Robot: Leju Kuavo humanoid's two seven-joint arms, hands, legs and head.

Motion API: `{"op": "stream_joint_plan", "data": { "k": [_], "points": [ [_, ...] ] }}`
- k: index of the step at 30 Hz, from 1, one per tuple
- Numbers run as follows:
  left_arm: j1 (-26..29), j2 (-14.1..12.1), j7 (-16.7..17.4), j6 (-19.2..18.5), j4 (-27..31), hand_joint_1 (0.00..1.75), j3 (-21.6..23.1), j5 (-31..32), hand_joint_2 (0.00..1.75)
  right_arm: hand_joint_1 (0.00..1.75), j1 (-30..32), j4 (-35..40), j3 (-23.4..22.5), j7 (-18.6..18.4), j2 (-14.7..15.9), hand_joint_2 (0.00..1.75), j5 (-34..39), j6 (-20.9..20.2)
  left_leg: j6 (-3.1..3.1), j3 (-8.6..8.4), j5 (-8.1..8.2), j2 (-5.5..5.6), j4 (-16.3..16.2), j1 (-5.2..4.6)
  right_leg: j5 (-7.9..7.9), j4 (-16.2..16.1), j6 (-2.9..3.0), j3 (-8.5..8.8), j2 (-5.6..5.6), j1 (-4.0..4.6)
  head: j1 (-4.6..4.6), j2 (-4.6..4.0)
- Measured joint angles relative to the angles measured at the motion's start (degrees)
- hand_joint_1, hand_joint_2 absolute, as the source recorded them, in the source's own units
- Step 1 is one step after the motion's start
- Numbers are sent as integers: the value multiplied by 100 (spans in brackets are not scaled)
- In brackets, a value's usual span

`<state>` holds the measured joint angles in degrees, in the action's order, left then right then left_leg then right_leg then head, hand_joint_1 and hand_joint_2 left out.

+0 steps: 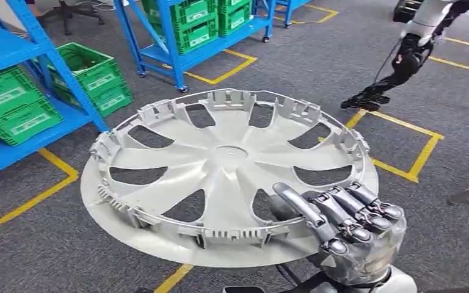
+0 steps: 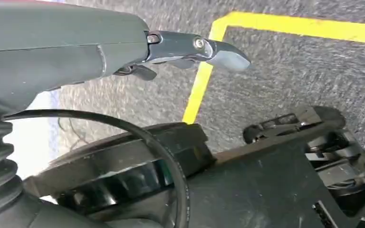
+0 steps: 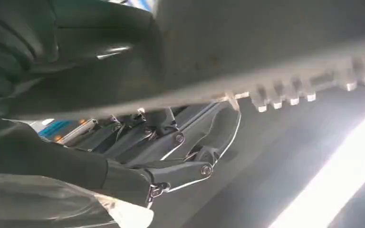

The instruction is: Take the parts from the cabinet and place them on the table.

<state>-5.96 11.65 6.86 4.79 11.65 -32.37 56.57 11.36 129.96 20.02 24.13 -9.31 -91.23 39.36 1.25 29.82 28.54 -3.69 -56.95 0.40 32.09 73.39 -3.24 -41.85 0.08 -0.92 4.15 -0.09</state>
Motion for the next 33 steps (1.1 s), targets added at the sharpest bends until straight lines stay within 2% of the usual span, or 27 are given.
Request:
{"op": "stream_joint_plan", "data": {
  "k": [1, 2, 3, 4, 5, 7, 8, 10, 11, 12, 13, 14, 15, 17, 18, 19, 20, 22, 23, 25, 26, 28, 29, 30, 31, 32, 33],
  "points": [
    [-2, 0, 0, 0, 0, 0, 0, 0, 175, 175, -1, 2, -2, 4, 0, 175, 0, 0, -6, -8, 5, -81, 0, -3, -231, -498, 16, 297, -46, 2, -2, 0],
    [-4, 2, 0, 0, 0, 0, 0, 2, 175, 175, -2, 9, -4, 11, 0, 175, -2, 0, -24, -23, 17, -145, -1, -6, -436, -1072, 42, 646, -177, 14, -2, 0],
    [-3, 0, 0, 0, 0, 0, 0, 4, 175, 175, -9, 18, -11, 15, 0, 175, -4, 0, -47, -38, 30, -192, -6, -19, -429, -1479, 75, 866, -441, 45, 0, 0],
    [-1, 0, 0, 0, 0, 0, 0, 7, 175, 175, -27, 20, -15, 20, -2, 175, -9, 0, -84, -19, 54, -244, -46, -72, -422, -1543, 138, 948, -463, 86, -4, 0],
    [-2, -2, 0, 0, 0, 0, 0, 7, 175, 175, -24, 35, -15, 20, -9, 175, -15, -2, -102, -22, 45, -282, -38, -69, -435, -1528, 191, 914, -381, 84, -17, 0],
    [-14, 0, 0, 0, 0, 0, 2, 9, 175, 175, -10, 59, -48, 20, -17, 175, -13, 0, -143, -41, 45, -394, -31, -67, -439, -1519, 242, 872, -267, 95, -7, 0],
    [-19, 0, 0, 0, 0, 0, 4, 9, 175, 175, -5, 79, -54, 20, -20, 175, -15, 0, -183, -40, 84, -387, -64, -62, -478, -1554, 301, 882, -201, 55, -4, 0],
    [-26, 2, 0, 0, 0, 0, 4, 9, 175, 175, -2, 85, -70, 26, -20, 175, -20, 0, -249, 93, 382, 207, -434, -14, -502, -1560, 349, 871, -99, 32, -22, 0],
    [-21, 0, 0, 0, 0, 0, 4, 4, 175, 175, -9, 88, -70, 31, -20, 175, -22, 0, -257, 268, 621, 297, -858, -5, -508, -1559, 370, 864, -30, 33, -24, 0],
    [-16, -11, 0, 0, 0, 0, 2, 4, 175, 175, -5, 88, -70, 33, -20, 175, -22, 0, -265, 442, 798, 320, -1268, -5, -512, -1558, 375, 859, 44, 39, -20, 0],
    [-33, -13, 0, 0, 0, 0, 2, 0, 175, 175, -4, 88, -70, 33, -20, 175, -22, 0, -267, 582, 897, 324, -1586, -6, -515, -1556, 378, 856, 115, 44, -20, 0],
    [-47, -13, 0, 0, 0, 0, 2, 0, 175, 175, 0, 88, -70, 33, -20, 175, -22, 0, -263, 631, 875, 327, -1702, -6, -517, -1552, 379, 857, 201, 46, -17, 0],
    [-48, -13, 0, 0, 0, 0, 2, 0, 175, 175, 2, 88, -70, 33, -20, 175, -22, 0, -250, 572, 711, 331, -1566, -6, -519, -1545, 378, 858, 286, 45, -20, 0],
    [-43, -15, 0, 0, 0, 0, 2, 4, 175, 175, 2, 90, -70, 33, -20, 175, -22, 0, -201, 205, 157, 429, -707, -2, -527, -1529, 367, 867, 471, 44, -22, 0],
    [-37, -17, 4, 0, 0, 0, 2, 4, 175, 175, 2, 92, -72, 33, -22, 175, -22, 0, -168, 48, -26, 658, -285, 3, -533, -1527, 357, 855, 533, 34, -22, 0],
    [-23, -28, 15, 0, 0, 0, 2, 7, 175, 175, -6, 92, -72, 33, -22, 175, -24, 0, -147, 23, 47, 875, -219, 22, -550, -1512, 314, 825, 579, 57, -9, 0],
    [-16, -26, 15, 0, 0, 0, 2, 7, 175, 175, -11, 94, -79, 42, -22, 175, -26, 0, -146, -20, 73, 842, -78, 17, -569, -1491, 283, 761, 678, 30, -24, 0],
    [-26, -31, 15, 2, 0, 0, 0, 0, 175, 175, 11, 103, -79, 42, -22, 175, -28, 0, -128, 6, 81, 744, -89, -11, -633, -1528, 186, 698, 778, -10, -19, 0],
    [-35, -22, 15, 2, 0, 0, 4, 4, 175, 175, 17, 112, -83, 42, -22, 175, -28, 0, -79, -9, 38, 671, -23, 17, -651, -1535, 141, 669, 832, 11, -13, 0],
    [-35, -9, 17, 2, 0, 0, 4, 13, 175, 175, 32, 123, -94, 50, -22, 175, -28, 0, -21, -24, -1, 515, 30, 32, -424, -1246, 136, 496, 302, 36, 31, 0],
    [-20, -13, 17, 2, 0, 0, 4, 28, 175, 175, 14, 127, -98, 66, -22, 175, -28, 0, -7, -19, 2, 422, 29, 24, -195, -837, 110, 300, 144, 34, 44, 0],
    [-4, -26, 17, -2, 0, 0, 2, 33, 175, 175, 18, 127, -103, 77, -22, 175, -31, 0, -3, -12, 5, 224, 24, 9, 178, 80, 72, -125, 42, 24, 39, 0],
    [-8, -28, 17, -9, 0, 0, 2, 35, 175, 175, 32, 127, -111, 77, -22, 175, -28, 0, -3, -14, 6, 133, 23, 8, 193, 277, 59, -205, 29, 22, 35, 0],
    [-11, -28, 15, -24, 0, 0, 2, 35, 175, 175, 42, 129, -120, 77, -22, 175, -28, 0, -4, -18, 13, 52, 23, 8, 82, 180, 54, -142, 16, 21, 37, 0],
    [-16, -28, 13, -28, 0, 0, 2, 37, 175, 175, 44, 131, -127, 79, -22, 175, -28, 0, -14, -21, 21, -21, 21, 9, -106, -142, 55, 42, -14, 19, 39, 0],
    [-18, -22, 7, -39, 0, 0, 4, 44, 175, 175, 44, 147, -135, 85, -22, 175, -28, 0, -29, -32, 32, -90, 19, 9, -342, -665, 64, 343, -85, 18, 37, 0],
    [-19, -15, 7, -44, 0, 0, 4, 44, 175, 175, 41, 173, -142, 101, -22, 175, -31, 0, -56, -54, 50, -154, 17, 7, -544, -1258, 77, 695, -264, 22, 39, 0]
  ]
}}
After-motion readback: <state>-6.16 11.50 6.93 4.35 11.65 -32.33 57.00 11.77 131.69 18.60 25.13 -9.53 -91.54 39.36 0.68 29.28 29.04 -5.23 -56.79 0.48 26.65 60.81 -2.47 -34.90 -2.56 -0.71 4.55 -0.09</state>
